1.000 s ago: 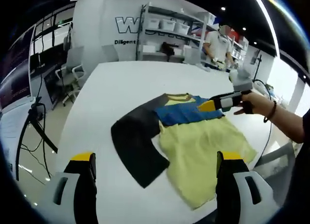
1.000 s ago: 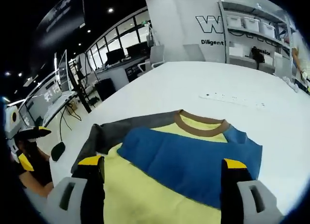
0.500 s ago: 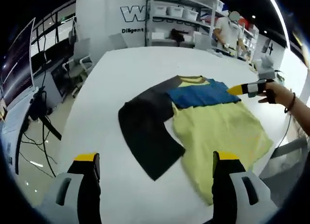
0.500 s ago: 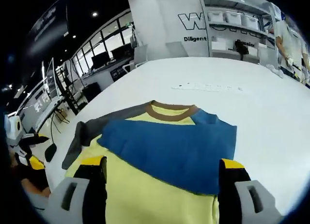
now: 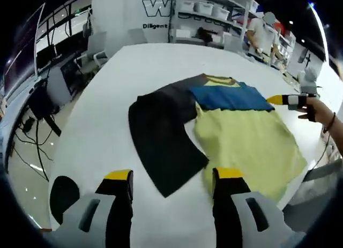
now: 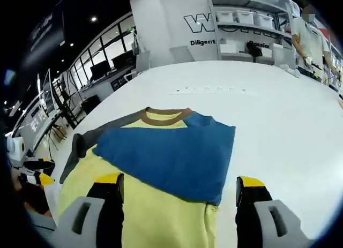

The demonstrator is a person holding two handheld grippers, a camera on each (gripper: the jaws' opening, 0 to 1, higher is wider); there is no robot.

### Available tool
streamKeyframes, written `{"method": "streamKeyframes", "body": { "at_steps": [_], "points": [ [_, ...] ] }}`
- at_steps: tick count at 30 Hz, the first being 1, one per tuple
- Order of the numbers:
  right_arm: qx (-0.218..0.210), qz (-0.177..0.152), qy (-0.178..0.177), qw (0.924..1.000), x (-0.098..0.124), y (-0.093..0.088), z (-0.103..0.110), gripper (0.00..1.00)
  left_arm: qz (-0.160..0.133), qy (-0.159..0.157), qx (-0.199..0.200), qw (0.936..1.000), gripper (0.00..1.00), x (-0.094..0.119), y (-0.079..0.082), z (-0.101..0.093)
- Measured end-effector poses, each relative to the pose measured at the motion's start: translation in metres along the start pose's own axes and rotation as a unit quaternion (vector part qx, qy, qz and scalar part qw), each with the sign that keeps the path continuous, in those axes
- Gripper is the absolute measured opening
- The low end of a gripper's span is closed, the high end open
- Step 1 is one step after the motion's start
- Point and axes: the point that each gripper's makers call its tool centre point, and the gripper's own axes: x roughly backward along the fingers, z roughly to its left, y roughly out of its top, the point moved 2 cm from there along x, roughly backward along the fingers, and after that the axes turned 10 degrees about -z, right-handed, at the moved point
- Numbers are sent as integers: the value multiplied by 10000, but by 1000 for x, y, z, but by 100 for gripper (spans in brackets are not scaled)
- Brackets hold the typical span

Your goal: Fold the garment on the visible template until the final outline fits inside the template.

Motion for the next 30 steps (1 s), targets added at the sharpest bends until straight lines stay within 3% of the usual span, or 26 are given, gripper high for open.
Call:
{"method": "streamKeyframes", "body": {
  "at_steps": [3,10,13,15,21,30],
  "points": [
    [47,-31,-207,9998,13,-2,-15,78,85,14,6,10000,55,-6,-3,1],
    [19,-108,-532,9985,37,-7,-41,60,88,43,103,9999,45,-13,-2,4],
    [-41,-139,-825,9965,57,-17,-66,53,178,260,188,9993,44,-23,-9,12],
    [-89,-129,-861,9962,59,-19,-70,50,237,324,190,9990,44,-25,-13,14],
    [-248,-121,-1098,9936,75,-30,-90,48,632,549,-93,9964,40,-30,-32,20],
    [-390,-86,-1342,9901,95,-44,-113,47,687,783,-55,9945,37,-38,-49,26]
  ]
}}
